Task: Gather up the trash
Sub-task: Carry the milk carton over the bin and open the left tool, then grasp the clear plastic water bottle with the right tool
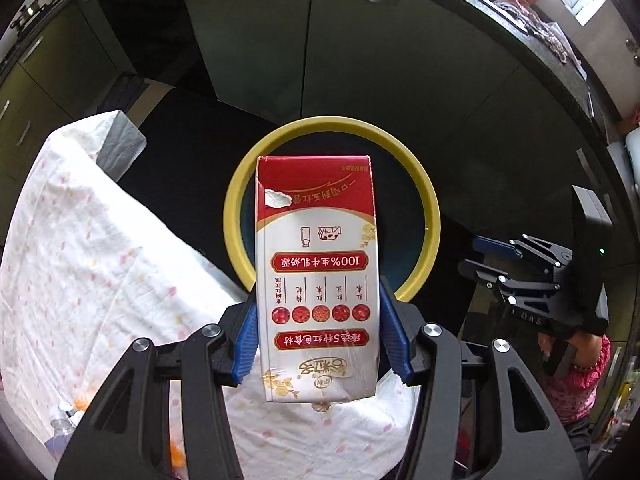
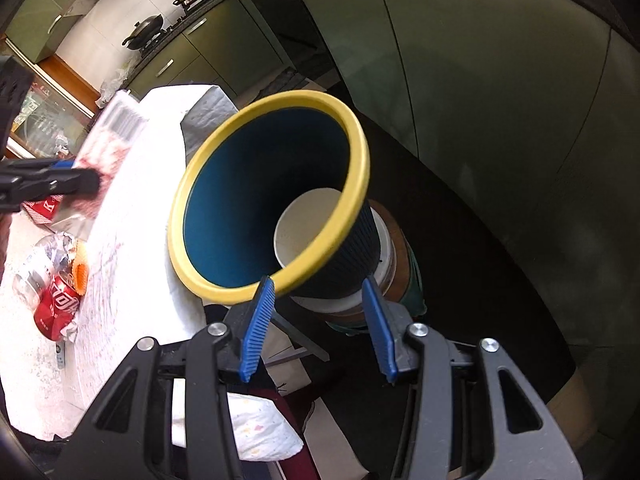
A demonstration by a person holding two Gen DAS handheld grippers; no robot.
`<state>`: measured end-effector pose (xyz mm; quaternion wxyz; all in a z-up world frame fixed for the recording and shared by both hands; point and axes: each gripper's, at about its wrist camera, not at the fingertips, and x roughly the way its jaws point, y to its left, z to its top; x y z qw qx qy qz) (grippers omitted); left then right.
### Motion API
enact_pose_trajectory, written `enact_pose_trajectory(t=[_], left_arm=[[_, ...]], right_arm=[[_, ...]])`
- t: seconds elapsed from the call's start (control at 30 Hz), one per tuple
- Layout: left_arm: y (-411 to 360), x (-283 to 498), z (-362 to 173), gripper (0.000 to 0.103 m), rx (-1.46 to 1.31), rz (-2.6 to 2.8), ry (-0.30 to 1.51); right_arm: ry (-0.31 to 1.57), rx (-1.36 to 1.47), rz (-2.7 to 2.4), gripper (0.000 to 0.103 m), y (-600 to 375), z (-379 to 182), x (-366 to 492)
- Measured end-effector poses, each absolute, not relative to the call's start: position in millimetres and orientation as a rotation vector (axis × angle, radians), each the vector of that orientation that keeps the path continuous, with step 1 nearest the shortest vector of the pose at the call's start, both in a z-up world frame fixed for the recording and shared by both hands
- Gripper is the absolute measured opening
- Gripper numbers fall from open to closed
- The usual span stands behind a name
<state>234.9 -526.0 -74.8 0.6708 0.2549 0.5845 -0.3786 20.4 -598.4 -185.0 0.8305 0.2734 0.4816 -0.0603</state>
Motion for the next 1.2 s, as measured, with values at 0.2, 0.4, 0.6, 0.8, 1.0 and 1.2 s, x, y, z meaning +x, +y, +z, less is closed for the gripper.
enact_pose_trajectory(t=[0.2, 0.4, 0.6, 0.8, 1.0, 1.2], left_arm=[[-545.3, 241.6, -76.7, 0.078, 0.546, -0.826, 1.292], [-496.3, 225.1, -21.1, 0.08, 0.436, -0.875, 1.193], [-399.9, 205.2, 42.8, 0.088, 0.278, -0.901, 1.01], [-275.6, 178.8, 84.9, 0.093, 0.135, -0.806, 0.868], [-145.9, 154.5, 83.3, 0.094, 0.027, -0.623, 0.79], [-47.1, 136.4, 51.3, 0.096, -0.069, -0.444, 0.767]], right_arm=[[1.0, 0.607, -0.132, 0.053, -604.6, -189.6, 22.2], [0.994, 0.577, -0.134, 0.053, -593.9, -185.9, 15.6], [1.005, 0.518, -0.1, 0.053, -566.2, -176.4, 24.1], [0.999, 0.413, -0.011, 0.053, -512.3, -152.1, 49.9], [0.996, 0.305, 0.151, 0.053, -438.3, -125.5, 95.0], [1.015, 0.302, 0.37, 0.062, -362.2, -88.6, 146.0]])
